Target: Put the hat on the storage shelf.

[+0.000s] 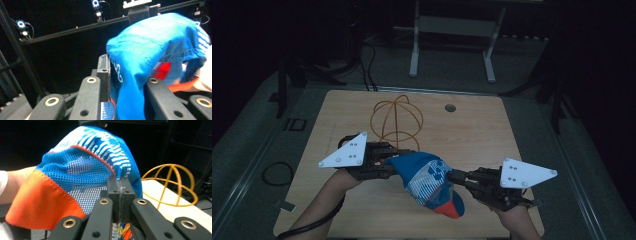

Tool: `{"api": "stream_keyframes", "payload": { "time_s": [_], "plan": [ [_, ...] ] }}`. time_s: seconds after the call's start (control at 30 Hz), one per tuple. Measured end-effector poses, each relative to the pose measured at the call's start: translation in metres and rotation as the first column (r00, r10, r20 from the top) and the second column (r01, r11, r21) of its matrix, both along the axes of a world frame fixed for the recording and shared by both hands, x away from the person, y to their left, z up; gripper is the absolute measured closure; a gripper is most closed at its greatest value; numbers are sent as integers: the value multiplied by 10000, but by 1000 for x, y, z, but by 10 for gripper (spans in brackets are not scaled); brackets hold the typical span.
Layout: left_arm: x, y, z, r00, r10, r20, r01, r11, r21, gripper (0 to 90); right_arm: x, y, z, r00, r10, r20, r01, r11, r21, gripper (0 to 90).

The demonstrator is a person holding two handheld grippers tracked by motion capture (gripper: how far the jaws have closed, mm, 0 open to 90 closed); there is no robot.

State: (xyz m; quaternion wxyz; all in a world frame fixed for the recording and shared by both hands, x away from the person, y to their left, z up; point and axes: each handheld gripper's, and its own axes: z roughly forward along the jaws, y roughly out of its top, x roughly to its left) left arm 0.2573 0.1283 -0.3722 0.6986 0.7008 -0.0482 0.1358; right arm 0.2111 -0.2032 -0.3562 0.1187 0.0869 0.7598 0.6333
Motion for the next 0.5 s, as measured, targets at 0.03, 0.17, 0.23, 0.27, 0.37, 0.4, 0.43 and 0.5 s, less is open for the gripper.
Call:
{"api": "stream_keyframes", "payload": {
  "time_s": [0.03,0.17,0.23,0.27,0.37,0.4,0.43,0.5],
  "plan": [
    [0,0,0,9999,126,-36,-125,9999,87,768,1,-3,2,9999,-114,14,114,9999,87,898],
    [0,0,0,9995,284,-117,-281,9992,271,757,3,-12,9,9993,-375,57,374,9989,275,899],
    [0,0,0,9987,501,-98,-497,9980,402,714,4,-16,11,9989,-451,98,448,9985,306,899],
    [0,0,0,9982,590,-82,-586,9972,467,709,5,-18,13,9986,-518,62,515,9980,358,899],
    [0,1,1,9960,895,-86,-887,9940,640,650,7,-23,15,9979,-644,31,642,9969,456,899],
    [0,1,1,9951,984,-92,-975,9929,674,634,8,-25,15,9976,-692,-7,692,9965,468,898],
    [0,2,0,9941,1072,-135,-1059,9916,739,630,9,-26,15,9974,-723,-16,723,9962,488,898],
    [0,4,-1,9917,1272,-197,-1252,9888,808,621,9,-28,15,9970,-772,-60,774,9956,519,898]
  ]
}}
